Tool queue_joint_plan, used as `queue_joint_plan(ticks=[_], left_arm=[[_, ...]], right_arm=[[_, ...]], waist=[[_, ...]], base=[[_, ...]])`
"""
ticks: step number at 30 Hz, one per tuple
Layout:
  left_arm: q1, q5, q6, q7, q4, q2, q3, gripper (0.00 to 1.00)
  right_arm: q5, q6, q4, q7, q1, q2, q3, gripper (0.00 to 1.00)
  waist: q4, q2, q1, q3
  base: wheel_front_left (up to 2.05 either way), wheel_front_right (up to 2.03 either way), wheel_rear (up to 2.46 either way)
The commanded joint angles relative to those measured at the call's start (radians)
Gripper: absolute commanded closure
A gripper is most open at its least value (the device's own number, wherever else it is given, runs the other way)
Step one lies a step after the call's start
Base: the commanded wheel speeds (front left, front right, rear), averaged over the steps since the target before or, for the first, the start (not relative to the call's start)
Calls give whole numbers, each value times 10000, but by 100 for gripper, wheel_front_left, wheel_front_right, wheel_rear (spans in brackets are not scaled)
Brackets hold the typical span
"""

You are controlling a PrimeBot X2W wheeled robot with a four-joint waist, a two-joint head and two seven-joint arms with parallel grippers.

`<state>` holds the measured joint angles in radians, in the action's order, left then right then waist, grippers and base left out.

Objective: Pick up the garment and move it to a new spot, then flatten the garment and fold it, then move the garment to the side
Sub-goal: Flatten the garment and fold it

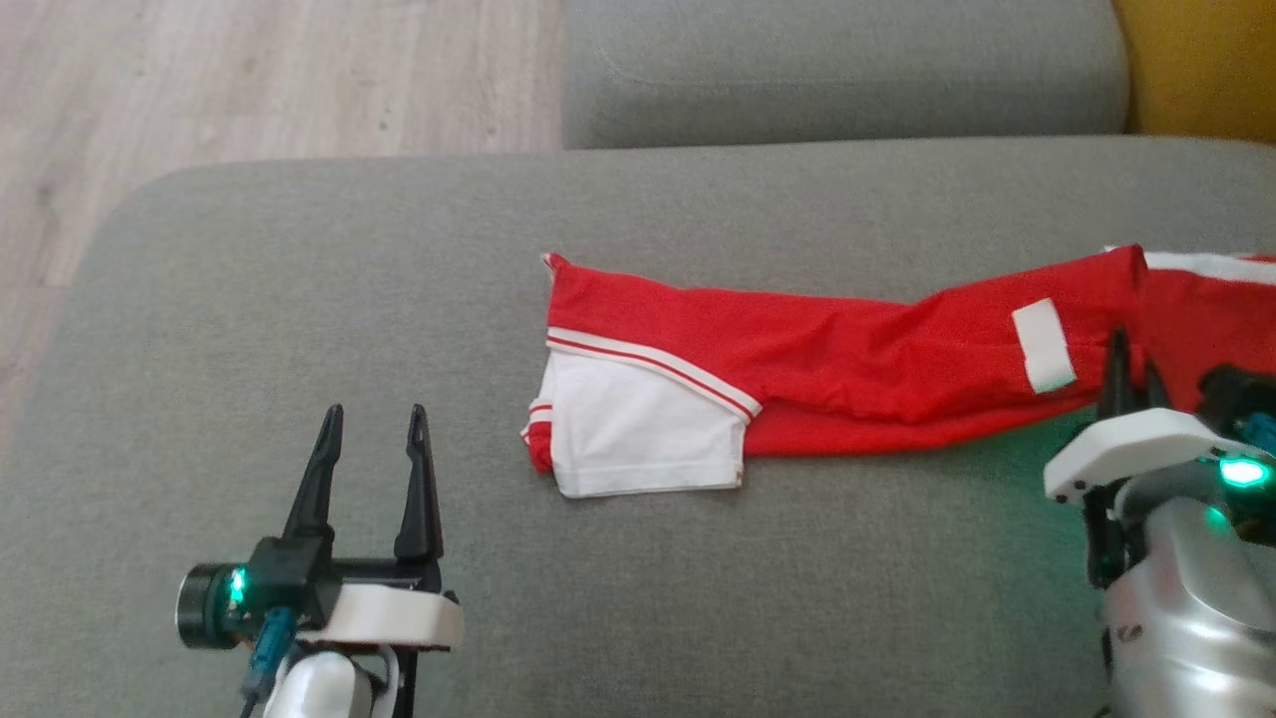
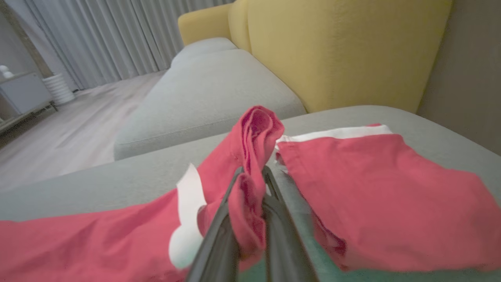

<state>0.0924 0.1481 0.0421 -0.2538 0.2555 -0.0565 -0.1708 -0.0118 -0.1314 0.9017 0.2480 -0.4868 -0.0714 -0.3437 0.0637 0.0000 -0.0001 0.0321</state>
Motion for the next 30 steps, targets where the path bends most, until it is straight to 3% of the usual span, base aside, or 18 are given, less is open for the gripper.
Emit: queue_joint_plan(ticks=[1, 7, 13, 18, 30], left_arm=[[199, -143, -31, -80, -322, -17, 361, 0], [120, -552, -143, -80, -257, -197, 104, 0], [247, -631, -240, -80, -246, -209, -49, 0], [412, -618, -248, -80, -252, -174, -159, 0], [990, -528, -260, -80, -264, -59, -502, 0]], right_arm=[[155, 7, -430, 135, -214, 110, 492, 100], [863, 7, -673, 89, -235, 202, 1498, 100], [2873, 7, -902, -22, -391, 209, 4041, 100], [3569, 7, -990, -113, -535, 210, 5478, 100], [4390, 7, 69, -127, -1339, 211, 7076, 100]], waist=[[222, 0, 1, -227], [733, 0, 1, -481], [1671, 0, 1, -495], [2323, 0, 1, -285], [3469, 0, 1, 752]], base=[[0, 0, 0], [0, 0, 0], [0, 0, 0], [0, 0, 0], [0, 0, 0]])
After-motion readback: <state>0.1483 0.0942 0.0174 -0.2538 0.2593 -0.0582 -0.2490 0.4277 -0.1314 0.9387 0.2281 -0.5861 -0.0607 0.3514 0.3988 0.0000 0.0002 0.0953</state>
